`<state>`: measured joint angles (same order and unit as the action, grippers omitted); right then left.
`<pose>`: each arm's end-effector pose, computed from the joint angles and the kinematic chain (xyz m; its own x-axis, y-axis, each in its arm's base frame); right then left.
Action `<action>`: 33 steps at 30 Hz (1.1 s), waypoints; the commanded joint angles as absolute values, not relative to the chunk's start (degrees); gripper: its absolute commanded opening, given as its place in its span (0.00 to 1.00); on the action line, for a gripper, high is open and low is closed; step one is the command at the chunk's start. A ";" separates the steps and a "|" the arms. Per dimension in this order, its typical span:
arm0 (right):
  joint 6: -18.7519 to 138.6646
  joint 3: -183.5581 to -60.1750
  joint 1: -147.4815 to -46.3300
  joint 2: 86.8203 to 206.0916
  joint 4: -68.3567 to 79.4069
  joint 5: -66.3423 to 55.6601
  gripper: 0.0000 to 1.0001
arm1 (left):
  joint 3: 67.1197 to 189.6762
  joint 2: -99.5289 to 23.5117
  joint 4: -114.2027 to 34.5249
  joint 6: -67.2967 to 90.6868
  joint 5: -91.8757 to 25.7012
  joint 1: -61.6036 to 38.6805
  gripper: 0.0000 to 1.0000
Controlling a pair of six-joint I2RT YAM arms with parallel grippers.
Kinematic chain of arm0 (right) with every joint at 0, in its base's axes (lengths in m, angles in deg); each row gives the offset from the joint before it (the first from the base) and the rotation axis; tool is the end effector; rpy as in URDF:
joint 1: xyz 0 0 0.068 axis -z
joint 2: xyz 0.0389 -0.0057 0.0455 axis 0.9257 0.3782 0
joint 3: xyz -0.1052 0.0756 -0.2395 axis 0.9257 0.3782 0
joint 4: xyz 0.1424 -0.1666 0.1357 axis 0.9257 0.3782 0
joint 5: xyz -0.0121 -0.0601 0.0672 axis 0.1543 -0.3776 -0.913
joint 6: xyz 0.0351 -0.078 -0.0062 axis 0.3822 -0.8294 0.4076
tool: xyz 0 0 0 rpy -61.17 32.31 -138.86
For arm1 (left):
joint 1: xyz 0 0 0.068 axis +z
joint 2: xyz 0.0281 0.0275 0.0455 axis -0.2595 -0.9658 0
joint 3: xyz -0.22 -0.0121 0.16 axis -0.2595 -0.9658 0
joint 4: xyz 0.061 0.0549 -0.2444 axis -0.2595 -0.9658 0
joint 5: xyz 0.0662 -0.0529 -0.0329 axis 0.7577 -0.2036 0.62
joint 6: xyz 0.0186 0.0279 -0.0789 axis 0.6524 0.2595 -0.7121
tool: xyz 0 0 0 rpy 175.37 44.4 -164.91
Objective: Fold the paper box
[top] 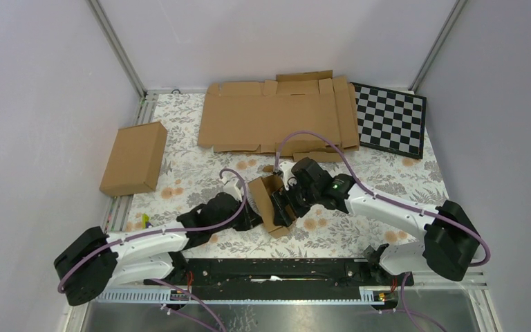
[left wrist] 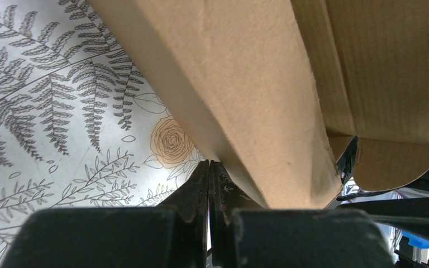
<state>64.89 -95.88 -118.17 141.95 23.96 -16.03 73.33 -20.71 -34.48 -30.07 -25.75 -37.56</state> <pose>0.1745 0.2480 0.2093 -0.6259 -0.4533 -0.6347 -0.7592 0.5403 0.3629 0.1368 -0.1808 0.1417 -0.8442 -0.2165 -0.4904 0.2098 0.7084 -0.6739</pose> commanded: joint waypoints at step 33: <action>61.40 -99.60 -122.93 144.41 33.44 -7.37 0.69 | 81.64 -8.31 -45.31 -19.03 -18.95 -32.40 0.13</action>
<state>65.65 -99.95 -122.65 146.37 29.81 -7.57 77.00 -10.90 -36.80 -24.28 -21.97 -35.64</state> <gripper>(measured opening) 0.628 0.058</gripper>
